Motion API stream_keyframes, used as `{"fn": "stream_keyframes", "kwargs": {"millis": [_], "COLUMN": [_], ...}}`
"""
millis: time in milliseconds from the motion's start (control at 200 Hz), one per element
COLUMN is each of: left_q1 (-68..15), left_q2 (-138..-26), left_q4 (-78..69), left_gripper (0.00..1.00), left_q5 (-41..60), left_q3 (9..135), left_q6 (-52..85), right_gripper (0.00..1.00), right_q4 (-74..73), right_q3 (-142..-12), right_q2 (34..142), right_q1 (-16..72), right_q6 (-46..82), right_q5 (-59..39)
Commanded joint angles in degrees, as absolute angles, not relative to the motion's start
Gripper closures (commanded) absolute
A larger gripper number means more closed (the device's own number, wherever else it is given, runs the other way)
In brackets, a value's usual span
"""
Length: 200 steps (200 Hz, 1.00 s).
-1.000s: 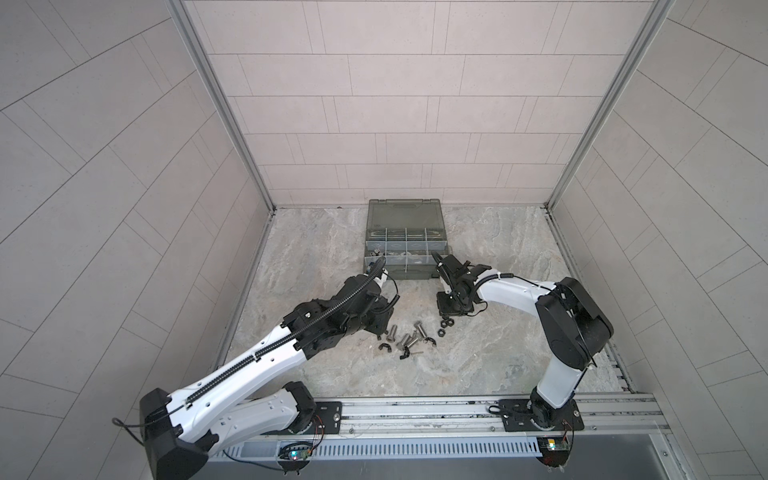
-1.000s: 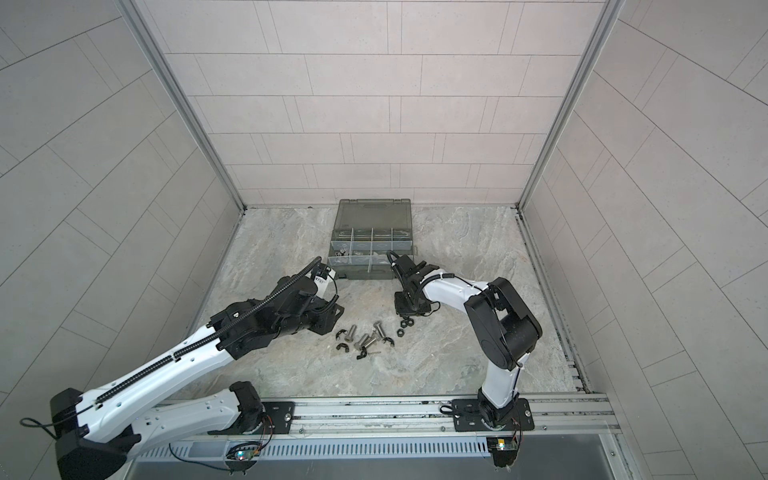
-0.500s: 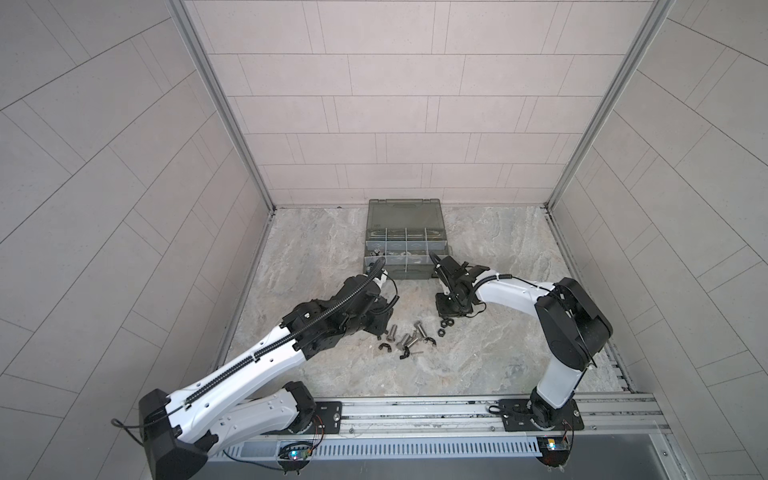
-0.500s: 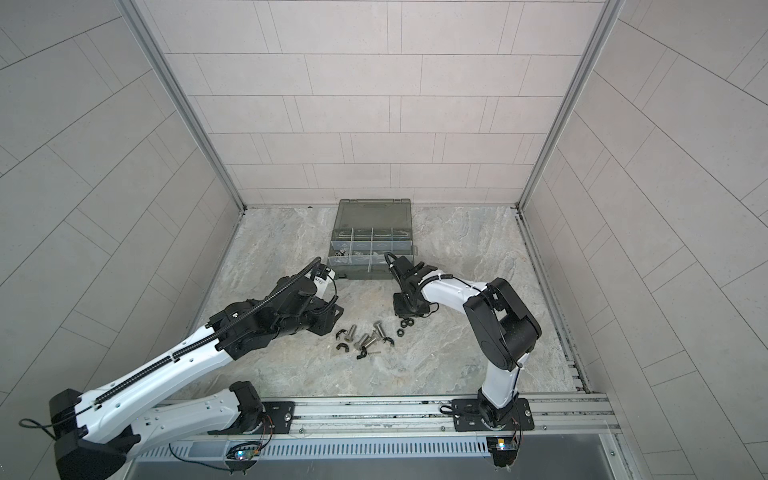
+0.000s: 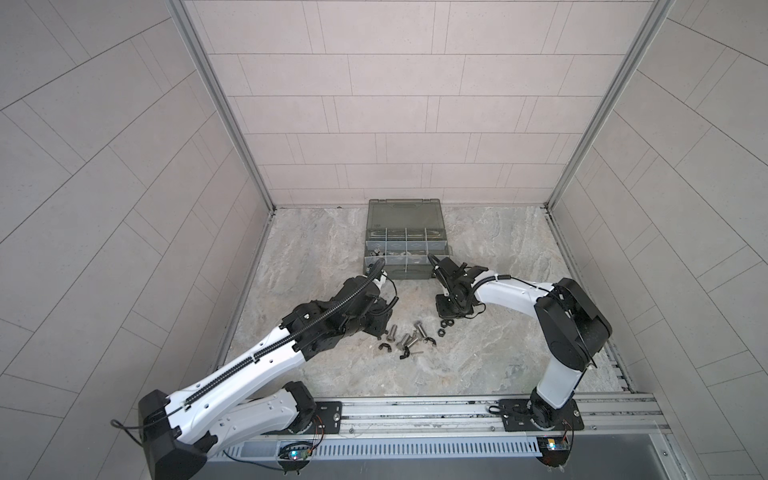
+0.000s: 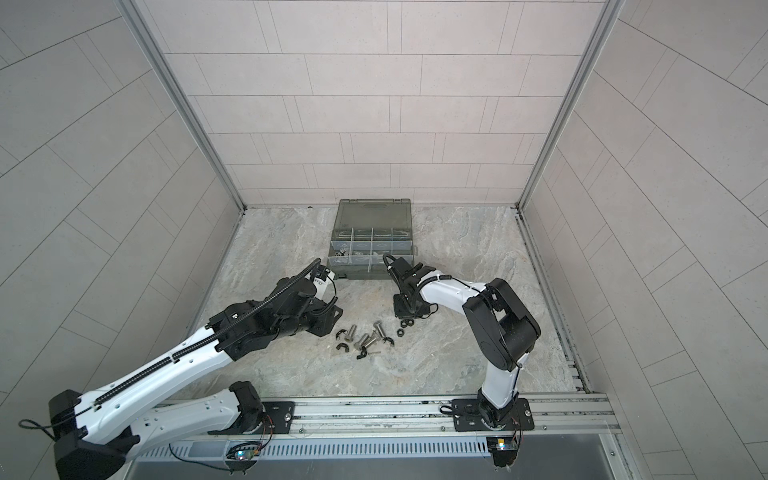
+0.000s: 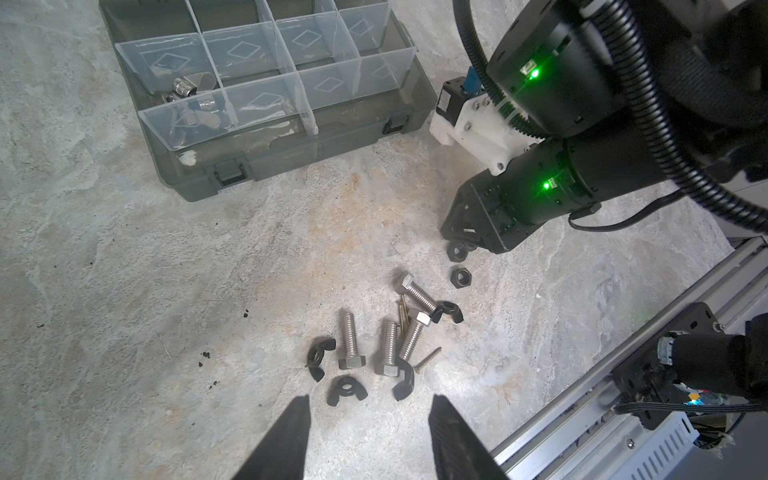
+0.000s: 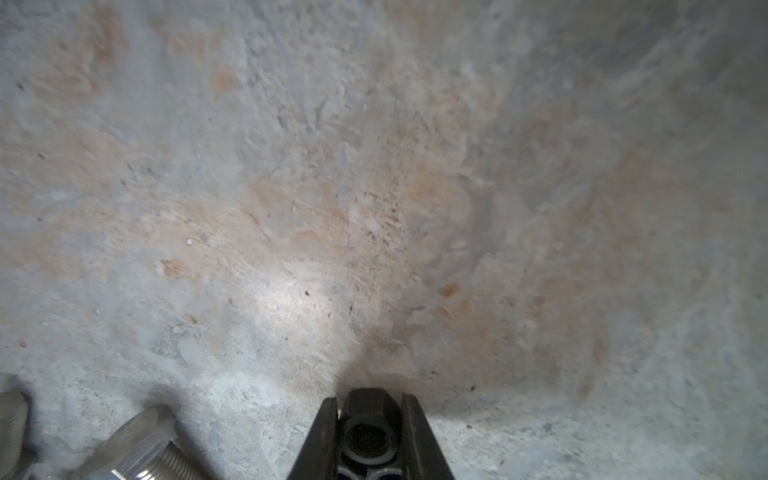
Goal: Sort the screws and nuts into containers
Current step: 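Close the right gripper on a black hex nut in the pile, then lift the black hex nut with the right gripper and carry it over the box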
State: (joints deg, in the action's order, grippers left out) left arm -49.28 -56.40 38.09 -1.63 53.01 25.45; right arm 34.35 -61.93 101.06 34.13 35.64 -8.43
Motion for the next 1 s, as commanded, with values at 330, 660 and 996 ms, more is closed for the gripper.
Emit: {"fn": "stream_keyframes", "kwargs": {"millis": [330,660,996], "left_q1": [-49.4,-49.2,-47.5], "left_q2": [-57.4,-61.3,-65.9], "left_q4": [39.9,41.9,44.5], "left_gripper": [0.47,0.46,0.46], "left_q5": [-5.5,-7.1,-7.0], "left_q3": [55.0,58.8,63.8], "left_q6": [23.2,23.2,20.8], "right_gripper": [0.84,0.84,0.84], "right_q4": [41.4,45.6,49.1], "right_q3": [-69.5,-78.8,-93.7], "right_q2": [100.7,102.3,109.4], "right_q1": [34.5,34.3,30.3], "right_q6": [34.6,32.8,30.7], "right_q5": [-5.9,-5.7,-7.0]}}
